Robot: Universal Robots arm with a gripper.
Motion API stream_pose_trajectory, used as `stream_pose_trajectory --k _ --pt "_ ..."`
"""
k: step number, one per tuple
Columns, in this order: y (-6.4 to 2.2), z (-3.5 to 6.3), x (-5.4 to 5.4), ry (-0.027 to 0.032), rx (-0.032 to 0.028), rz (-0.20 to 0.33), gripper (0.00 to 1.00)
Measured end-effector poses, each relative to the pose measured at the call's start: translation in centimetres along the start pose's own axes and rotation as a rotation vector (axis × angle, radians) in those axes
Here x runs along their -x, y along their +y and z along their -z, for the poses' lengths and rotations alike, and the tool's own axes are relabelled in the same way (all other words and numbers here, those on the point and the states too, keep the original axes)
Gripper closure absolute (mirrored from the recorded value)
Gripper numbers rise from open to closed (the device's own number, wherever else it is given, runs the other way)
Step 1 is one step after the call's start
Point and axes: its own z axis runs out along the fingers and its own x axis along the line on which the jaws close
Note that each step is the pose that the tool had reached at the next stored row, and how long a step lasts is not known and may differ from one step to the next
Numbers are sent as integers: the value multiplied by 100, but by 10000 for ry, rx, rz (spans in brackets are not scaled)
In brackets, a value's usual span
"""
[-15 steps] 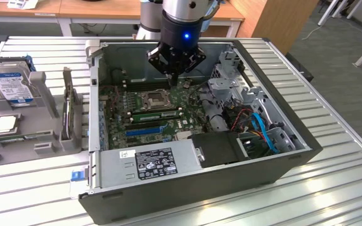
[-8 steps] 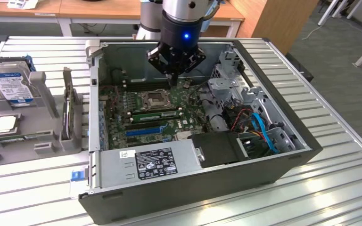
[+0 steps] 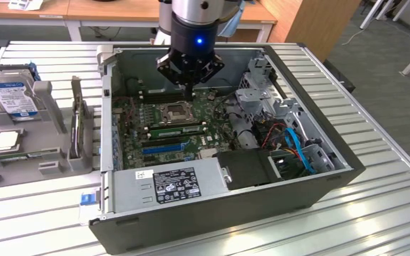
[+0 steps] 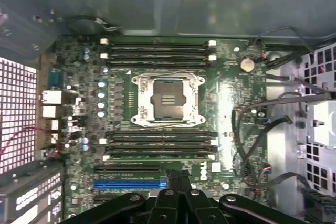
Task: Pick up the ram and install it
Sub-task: 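Press down the ram until it locks into place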
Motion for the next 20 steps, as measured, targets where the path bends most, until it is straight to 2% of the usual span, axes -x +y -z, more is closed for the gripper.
stream_pose_trajectory --k 3,12,14,20 --pt "0 0 -52 -1 1 -9 90" --pt "-1 1 -51 11 -2 -12 90" --pt "-1 0 -44 52 -1 -30 90" --pt "0 0 -16 246 -8 -87 90"
